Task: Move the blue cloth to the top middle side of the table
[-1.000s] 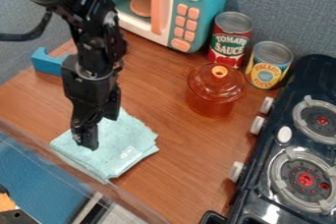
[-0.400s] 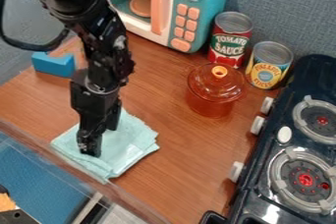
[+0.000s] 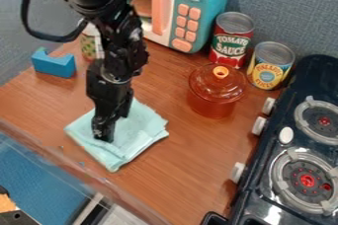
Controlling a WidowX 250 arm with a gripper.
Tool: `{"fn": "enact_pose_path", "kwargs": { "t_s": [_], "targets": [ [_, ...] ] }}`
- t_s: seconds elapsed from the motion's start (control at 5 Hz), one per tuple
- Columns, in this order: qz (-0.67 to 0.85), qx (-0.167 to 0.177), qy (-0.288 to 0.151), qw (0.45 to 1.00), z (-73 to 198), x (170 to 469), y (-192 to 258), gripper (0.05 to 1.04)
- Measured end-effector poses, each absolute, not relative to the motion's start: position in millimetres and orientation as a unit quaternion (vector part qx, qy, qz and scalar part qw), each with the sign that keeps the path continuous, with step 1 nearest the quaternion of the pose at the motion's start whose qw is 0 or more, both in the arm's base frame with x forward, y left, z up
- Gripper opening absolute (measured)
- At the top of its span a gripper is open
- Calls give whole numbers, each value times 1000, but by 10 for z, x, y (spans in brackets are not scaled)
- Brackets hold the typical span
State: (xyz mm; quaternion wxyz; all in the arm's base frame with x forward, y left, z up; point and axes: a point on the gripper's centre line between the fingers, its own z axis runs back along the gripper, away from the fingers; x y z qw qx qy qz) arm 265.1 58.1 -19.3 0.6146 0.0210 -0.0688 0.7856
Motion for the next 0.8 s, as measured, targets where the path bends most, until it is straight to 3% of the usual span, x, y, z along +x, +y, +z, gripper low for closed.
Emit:
{"fn": "enact_pose_path", "kwargs": {
  "t_s": [0.8],
  "targets": [
    [796, 24, -63, 602, -166, 3549, 854, 1000]
  ]
}}
